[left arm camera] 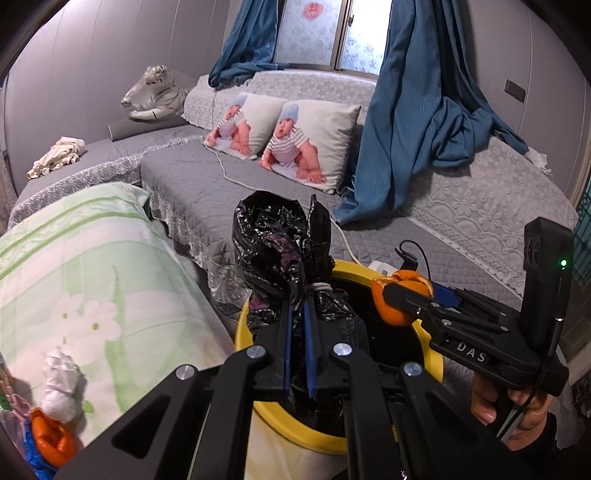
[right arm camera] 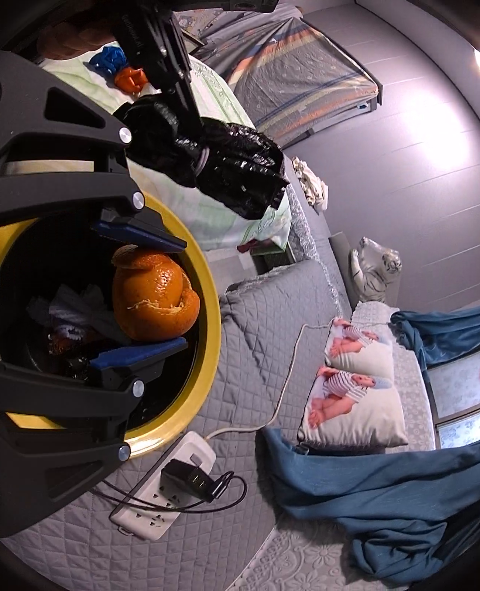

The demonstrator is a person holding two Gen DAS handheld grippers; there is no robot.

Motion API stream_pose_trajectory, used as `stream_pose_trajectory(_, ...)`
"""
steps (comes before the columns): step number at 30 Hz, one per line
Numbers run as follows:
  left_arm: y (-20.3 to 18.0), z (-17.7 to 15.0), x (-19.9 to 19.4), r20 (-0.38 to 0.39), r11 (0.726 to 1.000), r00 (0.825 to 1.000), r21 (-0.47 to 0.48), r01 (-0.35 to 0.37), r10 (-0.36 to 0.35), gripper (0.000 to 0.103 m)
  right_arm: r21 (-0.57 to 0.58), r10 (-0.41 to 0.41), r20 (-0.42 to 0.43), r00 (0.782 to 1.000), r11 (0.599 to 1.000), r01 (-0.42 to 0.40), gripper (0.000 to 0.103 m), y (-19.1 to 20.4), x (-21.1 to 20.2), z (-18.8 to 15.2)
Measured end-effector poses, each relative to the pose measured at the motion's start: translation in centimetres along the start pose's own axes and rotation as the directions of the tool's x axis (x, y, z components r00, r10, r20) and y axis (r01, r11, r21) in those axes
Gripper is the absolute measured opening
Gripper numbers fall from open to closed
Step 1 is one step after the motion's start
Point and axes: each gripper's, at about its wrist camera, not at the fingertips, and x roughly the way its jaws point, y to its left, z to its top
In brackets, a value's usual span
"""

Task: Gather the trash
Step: 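Lift the black bags and orange peel and carry both over the bin, then open both tools to drop the bags and orange peel into the bin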

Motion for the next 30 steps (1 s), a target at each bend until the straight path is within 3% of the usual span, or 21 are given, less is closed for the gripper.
stream_pose_trajectory(13,-0.5,-1.1,3.7,-0.08,0.999,0.997,-0.028,0.014,-0.016,0.006,0.051,0.002,-0.034,0.999,0.999,-0.001,0.045,-1.8,1.0,-1.1)
stream_pose_trajectory(29,0.0,-1.7,4.7,-0.112,0.998,0.994,-0.069,-0.002,-0.006,0.007,0.093,-0.021,-0.039,0.999,0.995,0.024,0.047,-3.3,1.0,-1.5)
stream_pose_trajectory(30,0.1,-1.7,4.7,-0.113,0.997,0.994,-0.072,-0.003,-0.005,0.011,0.096,-0.021,-0.039,0.999,0.995,0.025,0.049,-3.4,1.1,-1.6)
